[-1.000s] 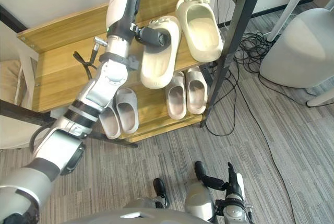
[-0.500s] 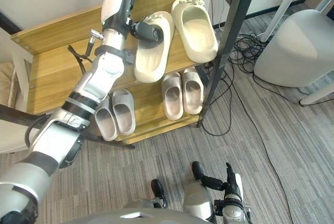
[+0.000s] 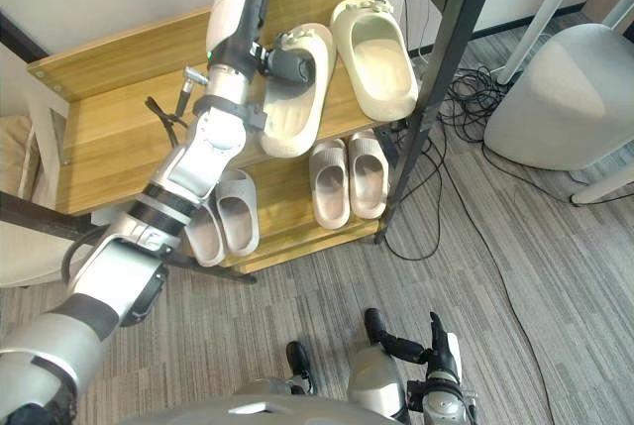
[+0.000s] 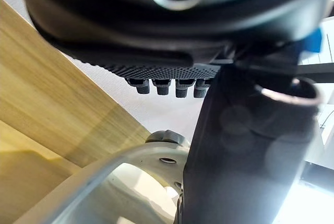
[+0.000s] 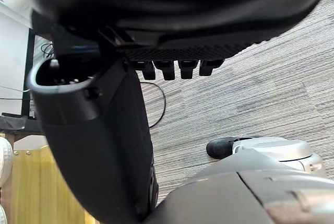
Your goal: Organize the slippers on the shoe rack
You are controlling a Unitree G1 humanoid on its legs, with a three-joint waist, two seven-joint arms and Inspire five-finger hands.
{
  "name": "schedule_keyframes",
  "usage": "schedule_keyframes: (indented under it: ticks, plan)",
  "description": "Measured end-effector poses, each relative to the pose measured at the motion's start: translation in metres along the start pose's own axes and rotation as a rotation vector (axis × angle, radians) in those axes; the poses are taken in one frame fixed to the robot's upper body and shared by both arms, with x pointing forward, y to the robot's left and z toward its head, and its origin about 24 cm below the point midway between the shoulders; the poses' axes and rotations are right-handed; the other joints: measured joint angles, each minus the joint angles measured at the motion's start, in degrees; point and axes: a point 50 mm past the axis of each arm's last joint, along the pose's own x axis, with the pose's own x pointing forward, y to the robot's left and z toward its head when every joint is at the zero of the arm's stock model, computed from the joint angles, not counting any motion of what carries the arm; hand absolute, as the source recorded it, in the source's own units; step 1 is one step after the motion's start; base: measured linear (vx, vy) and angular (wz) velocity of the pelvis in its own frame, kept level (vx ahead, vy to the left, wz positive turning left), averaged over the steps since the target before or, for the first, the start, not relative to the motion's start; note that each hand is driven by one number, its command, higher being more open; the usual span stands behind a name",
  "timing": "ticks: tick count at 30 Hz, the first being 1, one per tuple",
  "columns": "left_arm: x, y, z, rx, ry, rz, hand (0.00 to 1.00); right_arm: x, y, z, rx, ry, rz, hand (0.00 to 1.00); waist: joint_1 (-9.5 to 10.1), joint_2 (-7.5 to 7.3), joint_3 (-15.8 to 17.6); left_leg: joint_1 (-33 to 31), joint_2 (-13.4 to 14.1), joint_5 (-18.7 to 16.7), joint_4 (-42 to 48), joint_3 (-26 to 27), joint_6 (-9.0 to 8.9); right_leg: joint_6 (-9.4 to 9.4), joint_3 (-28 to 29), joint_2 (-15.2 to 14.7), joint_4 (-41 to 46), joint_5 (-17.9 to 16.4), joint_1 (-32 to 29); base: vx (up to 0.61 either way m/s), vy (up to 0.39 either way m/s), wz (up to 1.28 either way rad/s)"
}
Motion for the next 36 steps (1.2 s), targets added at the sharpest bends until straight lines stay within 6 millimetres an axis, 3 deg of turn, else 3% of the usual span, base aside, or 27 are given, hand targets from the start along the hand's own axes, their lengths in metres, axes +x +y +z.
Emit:
schedule_keyframes:
  ticks: [23,29,36]
  plan:
    - [-0.006,-0.007,0.012,-0.028,-0.054,-0.059,1.00,-0.001,0.001,-0.010,-0.016,0.052,0.023,1.00,2.03,-0.79,-1.52,1.19,-0.15,0.61,-0.01,-1.77,0.02,-0.12,-1.84,-0.20,0.00,-0.15,2.05,0.00,0.004,0.03]
    - [-0.025,-0.008,0.017,-0.169,-0.084,-0.058,1.00,-0.002,0.001,-0.015,-0.027,0.073,0.026,1.00,2.62,-0.91,-2.31,1.58,-0.13,0.71,-0.05,-3.20,-0.05,-0.15,-3.30,-0.23,0.00,-0.70,3.01,0.00,0.010,0.12]
    - [-0.062,-0.017,-0.002,-0.363,0.031,-0.056,1.00,-0.002,0.002,-0.018,-0.050,0.088,0.037,1.00,3.88,-1.19,-2.52,2.33,0.05,0.89,-0.08,-4.94,-0.34,-0.52,-5.33,-0.02,0.00,-1.21,4.77,0.00,0.008,0.13]
